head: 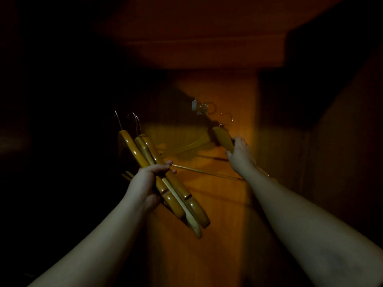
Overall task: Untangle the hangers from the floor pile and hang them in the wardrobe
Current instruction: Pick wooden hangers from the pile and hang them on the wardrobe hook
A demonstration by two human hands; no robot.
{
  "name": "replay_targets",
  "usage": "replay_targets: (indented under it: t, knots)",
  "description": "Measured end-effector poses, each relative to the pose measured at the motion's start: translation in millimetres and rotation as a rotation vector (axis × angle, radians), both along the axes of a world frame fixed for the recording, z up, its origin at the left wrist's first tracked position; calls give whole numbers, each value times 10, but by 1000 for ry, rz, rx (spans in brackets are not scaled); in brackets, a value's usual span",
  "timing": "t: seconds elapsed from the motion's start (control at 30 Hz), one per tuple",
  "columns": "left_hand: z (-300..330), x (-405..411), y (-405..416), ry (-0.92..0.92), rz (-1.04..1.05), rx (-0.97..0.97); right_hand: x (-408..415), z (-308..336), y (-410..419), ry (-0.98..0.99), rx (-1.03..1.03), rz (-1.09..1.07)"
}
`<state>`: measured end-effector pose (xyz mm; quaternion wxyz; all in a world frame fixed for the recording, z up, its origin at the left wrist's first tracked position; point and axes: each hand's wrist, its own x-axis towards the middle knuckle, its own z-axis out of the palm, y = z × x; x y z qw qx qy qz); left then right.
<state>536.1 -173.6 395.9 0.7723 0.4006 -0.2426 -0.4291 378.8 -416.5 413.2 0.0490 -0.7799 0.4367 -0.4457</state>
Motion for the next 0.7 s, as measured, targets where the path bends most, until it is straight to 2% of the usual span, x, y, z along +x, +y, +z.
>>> replay_targets:
  t: [0.33, 0.5, 0.7]
  knots:
    - [195, 312, 62, -74, -84, 32, 427, 402, -263, -25, -52, -30]
    - [249, 504, 53, -134, -82, 42, 681, 460, -415, 31, -28, -35]
    - [263, 663, -10, -130, -120, 51, 797, 410, -506, -32, -61, 13]
